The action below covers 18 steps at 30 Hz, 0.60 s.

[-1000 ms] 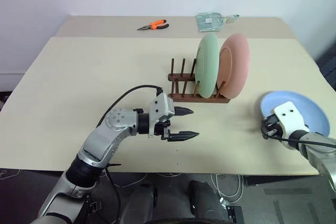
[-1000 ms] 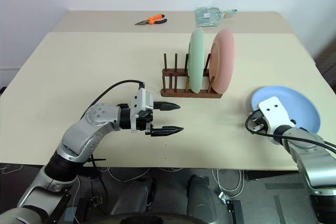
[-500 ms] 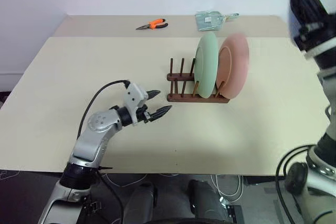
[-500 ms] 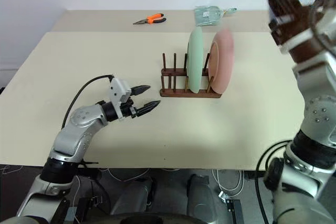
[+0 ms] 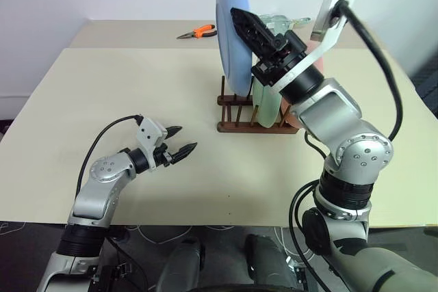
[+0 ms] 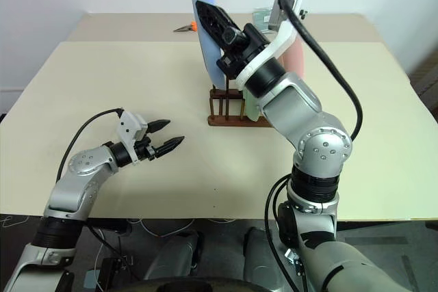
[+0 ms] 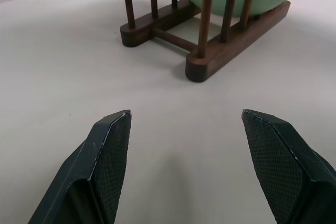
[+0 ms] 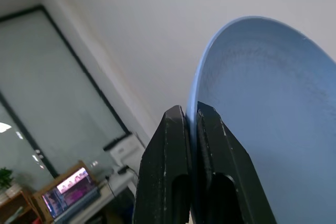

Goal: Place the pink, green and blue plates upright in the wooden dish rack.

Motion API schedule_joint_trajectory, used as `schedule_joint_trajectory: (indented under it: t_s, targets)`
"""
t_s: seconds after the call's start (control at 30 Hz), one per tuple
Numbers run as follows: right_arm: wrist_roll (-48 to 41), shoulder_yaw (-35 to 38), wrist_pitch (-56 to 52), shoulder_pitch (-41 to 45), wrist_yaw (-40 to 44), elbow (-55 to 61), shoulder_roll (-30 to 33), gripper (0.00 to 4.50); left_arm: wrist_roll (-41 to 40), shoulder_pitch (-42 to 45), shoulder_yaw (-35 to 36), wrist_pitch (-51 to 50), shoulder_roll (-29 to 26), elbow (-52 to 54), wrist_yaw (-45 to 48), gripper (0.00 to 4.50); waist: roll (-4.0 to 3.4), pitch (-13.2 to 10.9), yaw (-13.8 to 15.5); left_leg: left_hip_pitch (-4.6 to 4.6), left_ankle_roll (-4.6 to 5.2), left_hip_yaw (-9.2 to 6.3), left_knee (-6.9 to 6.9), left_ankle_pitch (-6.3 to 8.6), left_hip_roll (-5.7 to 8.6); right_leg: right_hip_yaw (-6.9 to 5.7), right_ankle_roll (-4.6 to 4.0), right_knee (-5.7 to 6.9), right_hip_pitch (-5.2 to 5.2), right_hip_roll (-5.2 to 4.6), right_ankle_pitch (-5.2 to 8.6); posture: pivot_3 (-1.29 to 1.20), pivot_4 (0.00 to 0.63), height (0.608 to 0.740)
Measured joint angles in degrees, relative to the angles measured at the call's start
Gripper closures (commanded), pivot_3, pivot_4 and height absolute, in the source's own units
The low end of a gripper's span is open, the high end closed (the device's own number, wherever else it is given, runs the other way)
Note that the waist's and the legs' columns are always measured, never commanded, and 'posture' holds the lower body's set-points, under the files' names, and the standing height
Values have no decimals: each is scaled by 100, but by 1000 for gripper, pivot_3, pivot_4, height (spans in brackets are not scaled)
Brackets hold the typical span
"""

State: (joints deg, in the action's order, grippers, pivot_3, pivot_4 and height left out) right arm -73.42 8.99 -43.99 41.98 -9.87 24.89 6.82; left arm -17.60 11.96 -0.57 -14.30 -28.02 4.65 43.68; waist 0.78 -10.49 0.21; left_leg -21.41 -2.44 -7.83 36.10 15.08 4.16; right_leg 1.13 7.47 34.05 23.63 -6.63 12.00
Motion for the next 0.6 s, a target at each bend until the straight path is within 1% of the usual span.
schedule_joint_trajectory:
  t_s: [0.23,0.43,0.6]
  targets:
    - [-20,-96,89,-214,-426,-243,-313,4478,0,-43,-1,0,8,47,3,1041,-1,2,-128,4,0,-2,-8,0,-7,1,2,8,6,11,-1,0,150,740]
    - [-146,-18,282,-203,-748,-587,-568,4478,0,-32,-22,-2,8,47,13,1041,-1,2,-128,4,0,-1,-8,0,-9,1,6,6,5,13,-3,0,150,740]
    - [-158,37,338,-106,-815,-763,-572,4478,0,-29,-28,-2,8,46,15,1041,-1,1,-127,4,0,-1,-8,0,-8,1,6,5,5,13,-3,0,150,740]
